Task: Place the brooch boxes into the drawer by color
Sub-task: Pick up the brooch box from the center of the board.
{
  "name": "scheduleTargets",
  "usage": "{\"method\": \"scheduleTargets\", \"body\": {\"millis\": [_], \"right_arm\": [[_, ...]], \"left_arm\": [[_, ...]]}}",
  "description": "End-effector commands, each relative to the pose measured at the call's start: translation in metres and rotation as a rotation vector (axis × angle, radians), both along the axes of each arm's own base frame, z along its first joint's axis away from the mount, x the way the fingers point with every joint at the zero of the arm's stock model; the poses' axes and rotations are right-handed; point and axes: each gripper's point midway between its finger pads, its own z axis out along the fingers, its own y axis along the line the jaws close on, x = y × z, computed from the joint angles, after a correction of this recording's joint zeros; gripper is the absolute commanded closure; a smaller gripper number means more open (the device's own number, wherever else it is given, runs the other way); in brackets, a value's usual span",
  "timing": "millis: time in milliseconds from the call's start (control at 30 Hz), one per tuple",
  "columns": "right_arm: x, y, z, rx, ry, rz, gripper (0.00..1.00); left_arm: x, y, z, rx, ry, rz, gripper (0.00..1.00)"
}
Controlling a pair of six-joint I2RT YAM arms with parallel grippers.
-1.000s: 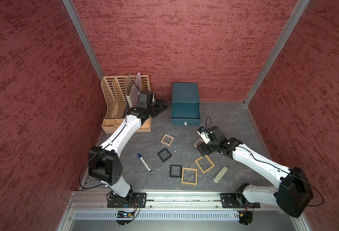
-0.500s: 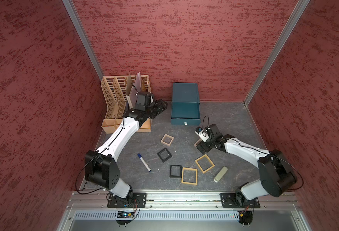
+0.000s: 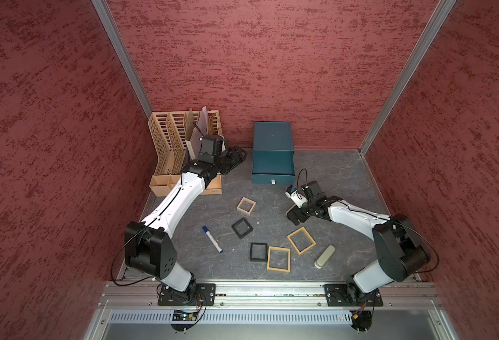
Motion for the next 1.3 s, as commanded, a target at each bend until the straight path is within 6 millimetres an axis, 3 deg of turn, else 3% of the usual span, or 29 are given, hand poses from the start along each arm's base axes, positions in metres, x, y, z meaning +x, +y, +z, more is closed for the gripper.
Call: {"method": "scheduleTargets", "body": {"millis": [0, 300, 733, 1267], "right_arm": [[0.006, -0.006, -0.006, -0.021, -0.009, -0.024, 0.02], [0.0, -0.012, -0.022, -0.044, 0.025, -0.052, 0.02], [0.004, -0.017, -0.024, -0.075, 0.071, -0.097, 0.03], [0.001, -0.02, -0.027, -0.117, 0.077, -0.108, 0.21]], "left_arm": [[-0.002, 0.0, 0.012, -0.008, -0.036, -0.008, 0.27], [-0.001, -0.001, 0.014, -0.009, -0.041, -0.009, 0.27], [0.001, -0.003, 0.018, -0.021, -0.047, -0.014, 0.27], [0.001, -0.003, 0.023, -0.025, -0.054, -0.011, 0.28]]}}
